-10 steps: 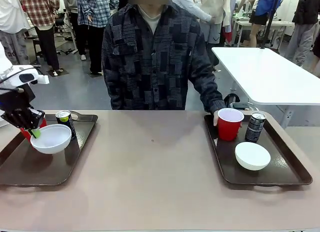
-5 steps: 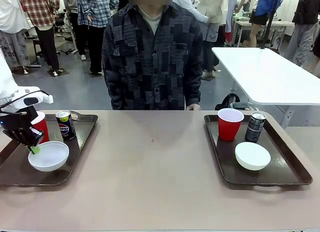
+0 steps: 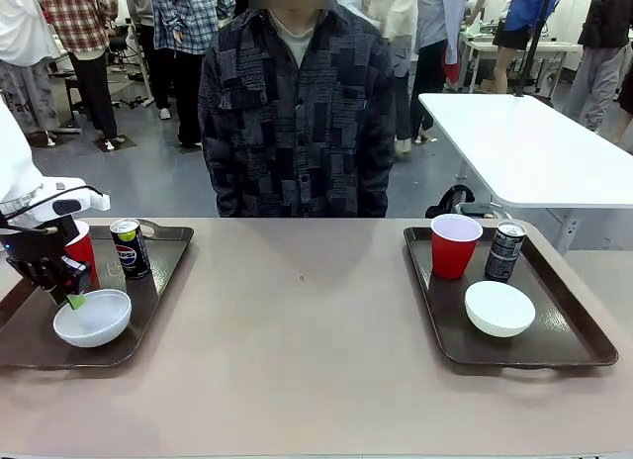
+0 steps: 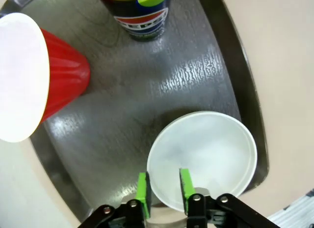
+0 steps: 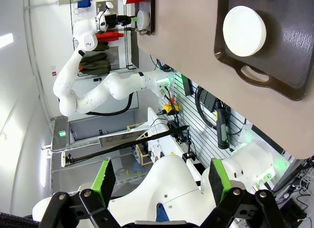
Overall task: Prepare tableware on both trays.
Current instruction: Pick up a Picnic Bowl from the table and place it on a Handle tray.
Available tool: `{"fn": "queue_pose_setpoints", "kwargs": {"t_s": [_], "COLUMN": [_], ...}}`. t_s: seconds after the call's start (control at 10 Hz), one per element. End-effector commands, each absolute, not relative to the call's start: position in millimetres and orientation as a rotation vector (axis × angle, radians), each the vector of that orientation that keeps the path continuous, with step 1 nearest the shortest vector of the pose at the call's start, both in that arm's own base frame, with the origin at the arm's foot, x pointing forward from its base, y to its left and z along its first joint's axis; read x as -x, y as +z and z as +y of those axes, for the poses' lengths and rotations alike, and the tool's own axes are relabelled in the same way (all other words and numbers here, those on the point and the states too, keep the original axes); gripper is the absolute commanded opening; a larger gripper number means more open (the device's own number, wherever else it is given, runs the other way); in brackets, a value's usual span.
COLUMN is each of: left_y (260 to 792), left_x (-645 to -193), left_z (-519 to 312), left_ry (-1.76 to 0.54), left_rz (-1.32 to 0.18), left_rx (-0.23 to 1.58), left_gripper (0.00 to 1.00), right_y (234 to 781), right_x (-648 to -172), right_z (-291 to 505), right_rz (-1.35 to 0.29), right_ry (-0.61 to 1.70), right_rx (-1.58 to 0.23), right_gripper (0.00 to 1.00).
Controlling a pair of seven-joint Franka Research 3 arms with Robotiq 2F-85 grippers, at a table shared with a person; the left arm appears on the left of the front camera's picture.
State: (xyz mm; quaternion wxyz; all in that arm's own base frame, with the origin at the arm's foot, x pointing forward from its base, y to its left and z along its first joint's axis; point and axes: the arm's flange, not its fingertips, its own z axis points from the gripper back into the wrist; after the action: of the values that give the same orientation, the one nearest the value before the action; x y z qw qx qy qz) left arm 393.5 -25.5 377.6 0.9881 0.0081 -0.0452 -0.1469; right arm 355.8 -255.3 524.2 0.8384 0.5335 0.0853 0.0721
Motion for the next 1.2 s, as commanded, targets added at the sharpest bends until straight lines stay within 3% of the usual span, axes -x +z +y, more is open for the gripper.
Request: {"fn": "queue_pose_setpoints", "kwargs": {"t_s": [0.0,0.1,0.3,0.5,0.6,0.7,0.9,1.1], "left_y": [370.3,370.3,376.9,393.3,402.8,411.1,439.5,457.8], "left_x": [-384.1,-384.5,-381.4,-376.6,-371.8,-367.8,-354.5,-341.4], "left_z": [-24.4,-22.9,-20.6,-18.3,-17.0,-14.6,2.2,10.5], "left_ry": [-0.312,-0.315,-0.323,-0.331,-0.346,-0.354,-0.335,-0.339], "left_rz": [-0.093,-0.086,-0.084,-0.092,-0.098,-0.121,-0.159,-0.180], "left_rx": [-0.045,-0.052,-0.081,-0.024,0.027,0.074,0.252,0.258], "left_gripper": [1.00,0.85,1.00,1.00,0.93,1.00,1.00,1.00], "right_y": [526.3,526.3,526.3,526.3,526.3,526.3,526.3,526.3], "right_x": [-355.5,-355.5,-355.5,-355.5,-355.5,-355.5,-355.5,-355.5], "right_z": [-255.2,-255.2,-255.2,-255.2,-255.2,-255.2,-255.2,-255.2], "right_rz": [0.180,0.180,0.180,0.180,0.180,0.180,0.180,0.180], "right_ry": [0.141,0.141,0.141,0.141,0.141,0.141,0.141,0.141], "right_rx": [-1.132,-1.132,-1.132,-1.132,-1.132,-1.132,-1.132,-1.132], "right_gripper": [1.00,1.00,1.00,1.00,1.00,1.00,1.00,1.00]}}
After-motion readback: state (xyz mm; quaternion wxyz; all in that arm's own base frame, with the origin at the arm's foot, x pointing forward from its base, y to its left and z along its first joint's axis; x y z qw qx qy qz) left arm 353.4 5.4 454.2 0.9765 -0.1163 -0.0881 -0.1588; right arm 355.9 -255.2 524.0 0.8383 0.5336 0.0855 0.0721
